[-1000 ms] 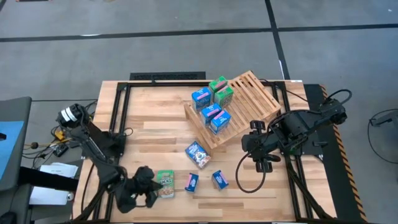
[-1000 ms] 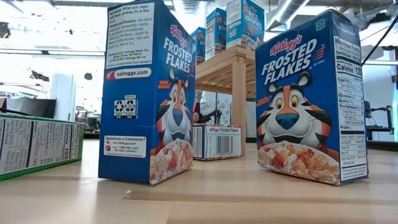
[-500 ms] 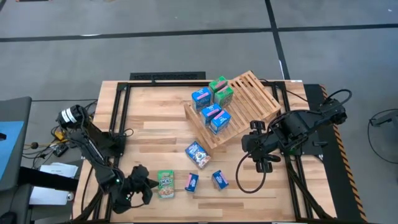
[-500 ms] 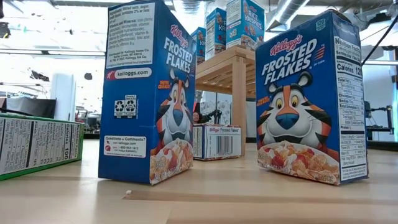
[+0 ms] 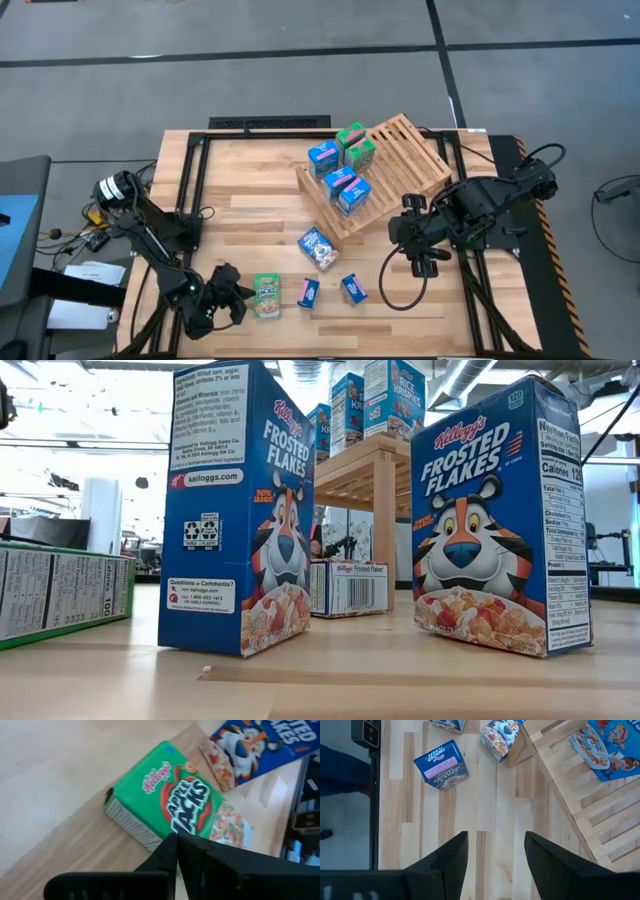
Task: Stack cereal on shelf
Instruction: Put the green cereal box aligned with the other green cereal boxes on the shelf
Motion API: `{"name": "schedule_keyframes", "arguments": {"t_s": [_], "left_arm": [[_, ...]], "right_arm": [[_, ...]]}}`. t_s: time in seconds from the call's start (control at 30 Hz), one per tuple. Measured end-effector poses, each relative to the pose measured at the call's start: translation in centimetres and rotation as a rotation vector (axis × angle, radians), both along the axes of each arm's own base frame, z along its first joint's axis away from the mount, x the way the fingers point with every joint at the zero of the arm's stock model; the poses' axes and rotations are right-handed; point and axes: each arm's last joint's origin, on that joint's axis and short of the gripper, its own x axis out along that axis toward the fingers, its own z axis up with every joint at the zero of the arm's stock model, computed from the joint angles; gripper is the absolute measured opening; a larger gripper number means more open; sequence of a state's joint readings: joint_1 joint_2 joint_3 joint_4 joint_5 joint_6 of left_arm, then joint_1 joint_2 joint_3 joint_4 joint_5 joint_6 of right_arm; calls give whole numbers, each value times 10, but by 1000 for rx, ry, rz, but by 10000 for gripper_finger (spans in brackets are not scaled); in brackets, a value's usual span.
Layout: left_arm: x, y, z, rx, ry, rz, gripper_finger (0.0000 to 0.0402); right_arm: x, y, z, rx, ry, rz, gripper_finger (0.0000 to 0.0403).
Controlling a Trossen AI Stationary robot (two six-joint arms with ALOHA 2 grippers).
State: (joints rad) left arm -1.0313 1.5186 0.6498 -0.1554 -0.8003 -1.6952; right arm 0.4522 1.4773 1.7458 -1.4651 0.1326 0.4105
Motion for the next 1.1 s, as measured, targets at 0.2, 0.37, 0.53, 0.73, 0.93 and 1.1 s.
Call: {"name": "schedule_keyframes", "arguments": {"t_s": [0.2,0.37,0.53,0.73,0.93,1.1], "left_arm": [[7,-7,-15,-34,-2,18,0],[4,-13,-35,-127,99,37,0],[3,-16,-37,-174,81,84,0],[7,-14,-34,-184,46,107,0],[-2,-5,-7,-158,5,118,0],[-6,5,30,-177,-95,82,0]], "right_arm": [[-1,0,0,-2,6,0,218],[-1,0,0,-1,9,1,218],[-1,0,0,-1,8,0,218],[0,0,0,2,2,1,218],[0,0,0,3,-1,-1,218],[2,1,1,9,-26,-3,218]]}}
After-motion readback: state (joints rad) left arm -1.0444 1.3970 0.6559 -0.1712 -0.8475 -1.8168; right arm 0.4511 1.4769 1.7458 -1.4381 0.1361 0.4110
